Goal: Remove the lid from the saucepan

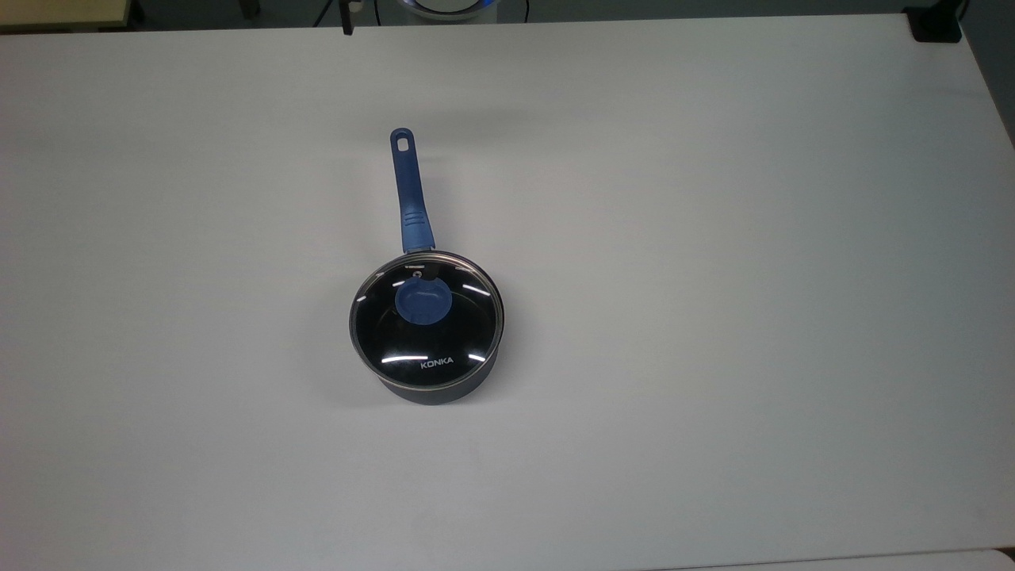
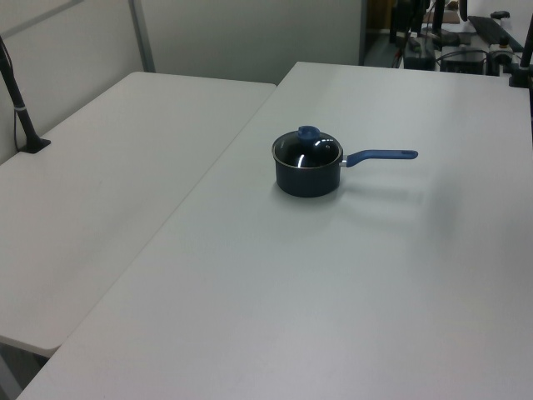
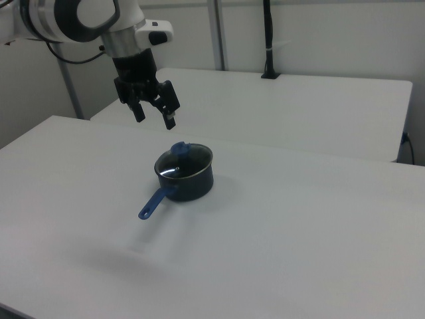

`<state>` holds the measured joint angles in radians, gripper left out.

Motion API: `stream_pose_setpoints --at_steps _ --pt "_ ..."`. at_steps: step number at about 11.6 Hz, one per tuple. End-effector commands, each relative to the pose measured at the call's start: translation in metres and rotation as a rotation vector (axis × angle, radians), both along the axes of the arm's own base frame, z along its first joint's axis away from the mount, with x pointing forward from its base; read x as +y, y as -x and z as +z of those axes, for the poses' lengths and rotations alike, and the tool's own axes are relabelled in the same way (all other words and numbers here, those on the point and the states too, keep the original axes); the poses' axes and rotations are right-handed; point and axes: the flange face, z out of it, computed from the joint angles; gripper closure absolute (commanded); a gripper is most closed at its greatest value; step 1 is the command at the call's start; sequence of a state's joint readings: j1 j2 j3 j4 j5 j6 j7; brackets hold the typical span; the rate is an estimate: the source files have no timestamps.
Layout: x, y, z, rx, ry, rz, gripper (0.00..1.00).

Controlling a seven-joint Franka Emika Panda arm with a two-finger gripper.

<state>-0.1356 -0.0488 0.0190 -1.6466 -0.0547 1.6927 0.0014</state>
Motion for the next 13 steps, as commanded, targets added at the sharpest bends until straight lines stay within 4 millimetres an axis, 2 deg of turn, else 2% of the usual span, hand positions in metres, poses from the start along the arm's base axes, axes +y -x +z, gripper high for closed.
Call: stream_pose_setpoints --at_steps 1,7,8,9,11,13 --pt "0.002 -0.001 0.003 -0.001 -0.017 0.017 0.0" --pt "0.004 -0.004 -0.001 0.004 -0.031 0.014 0.0" --pt "0.01 -0.006 -0.004 0.004 -0.032 -0.015 0.0" --pt "0.008 -0.017 -0.017 0.015 -0.039 -0.044 0.0" --pt "0.008 -0.044 -0.023 -0.032 -0.066 -0.061 0.0" --pt "0.017 -0.074 -0.043 -0.126 -0.12 -0.088 0.0"
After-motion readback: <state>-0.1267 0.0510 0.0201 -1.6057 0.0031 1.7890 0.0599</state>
